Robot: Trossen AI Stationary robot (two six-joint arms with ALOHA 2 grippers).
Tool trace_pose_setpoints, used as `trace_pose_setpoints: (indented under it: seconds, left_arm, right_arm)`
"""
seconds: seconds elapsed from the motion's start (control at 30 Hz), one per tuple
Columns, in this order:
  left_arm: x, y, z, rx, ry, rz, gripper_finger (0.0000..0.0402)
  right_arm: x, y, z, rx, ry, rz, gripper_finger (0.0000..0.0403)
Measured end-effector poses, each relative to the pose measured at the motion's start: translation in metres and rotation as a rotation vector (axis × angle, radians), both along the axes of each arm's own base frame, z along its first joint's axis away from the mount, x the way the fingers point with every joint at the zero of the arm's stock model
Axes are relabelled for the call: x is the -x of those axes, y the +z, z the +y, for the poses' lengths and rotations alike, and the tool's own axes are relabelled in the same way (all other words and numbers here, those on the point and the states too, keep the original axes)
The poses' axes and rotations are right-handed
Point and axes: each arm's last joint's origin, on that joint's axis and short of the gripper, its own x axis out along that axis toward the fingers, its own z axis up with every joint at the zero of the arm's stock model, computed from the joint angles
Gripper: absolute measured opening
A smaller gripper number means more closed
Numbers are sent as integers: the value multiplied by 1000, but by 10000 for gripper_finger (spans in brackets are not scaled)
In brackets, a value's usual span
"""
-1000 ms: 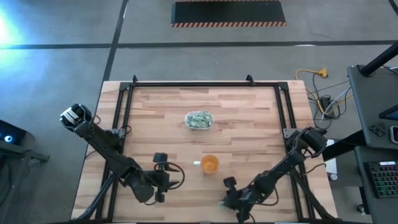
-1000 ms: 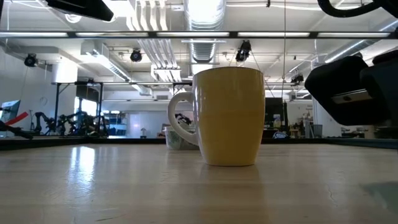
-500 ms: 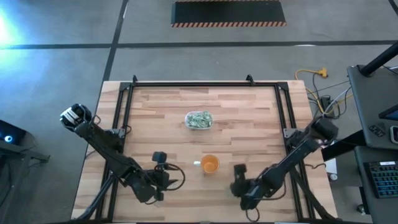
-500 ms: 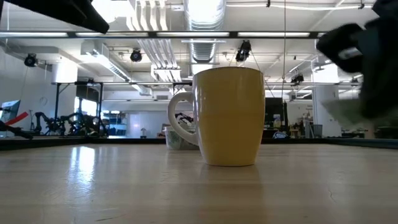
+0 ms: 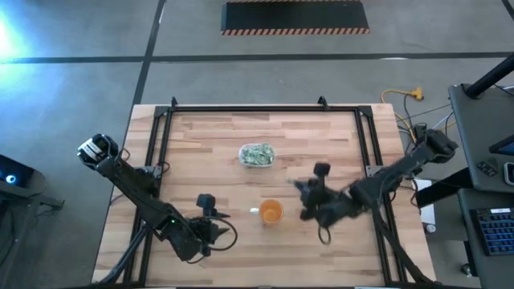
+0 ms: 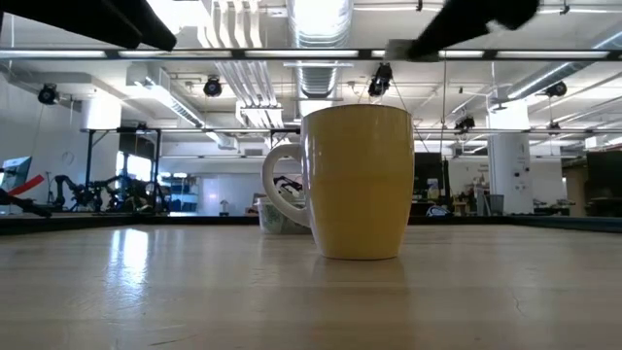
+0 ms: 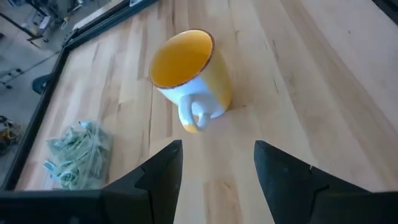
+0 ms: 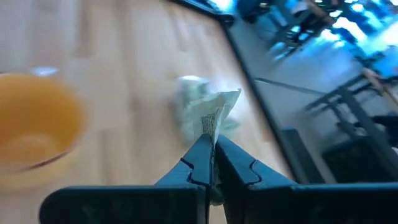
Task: Pick and place Stevia / Truvia into bins
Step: Put the stevia packet into the transparent bin
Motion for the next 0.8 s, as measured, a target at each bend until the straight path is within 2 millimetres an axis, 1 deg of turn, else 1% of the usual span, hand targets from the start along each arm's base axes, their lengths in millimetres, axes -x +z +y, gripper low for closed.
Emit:
trace_pose_setpoints:
  seconds: [0.07, 0.13, 0.23, 0.33, 0.4, 0.5, 0.6, 0.7, 0.8]
  left_arm:
    - [0, 0, 0, -25, -4, -2, 183]
    - [-1, 1, 1, -54, 0, -11, 183]
    - [-1, 1, 3, -100, 34, -35, 183]
    - [0, -2, 5, -169, 15, -22, 183]
    - [0, -3, 6, -196, 2, -14, 183]
    - [0, -4, 6, -221, -9, -6, 183]
    - [-1, -4, 8, -233, 14, -15, 183]
    - [-1, -5, 11, -270, 68, -42, 183]
    - [0, -8, 15, -300, 140, -76, 183]
  right_arm:
    - [-7, 6, -17, 15, -25, -5, 9]
    - [-17, 10, -35, 1, -8, 4, 9]
    - [-37, 14, -63, -69, 96, 4, 9]
    - [-56, 12, -94, -149, 234, -25, 9]
    - [-66, 11, -115, -185, 282, -67, 9]
    - [-75, 5, -146, -224, 282, -106, 9]
    - [-80, -6, -175, -284, 289, -112, 9]
    - [-84, -20, -198, -366, 299, -108, 9]
    - [-90, -32, -215, -422, 282, -95, 9]
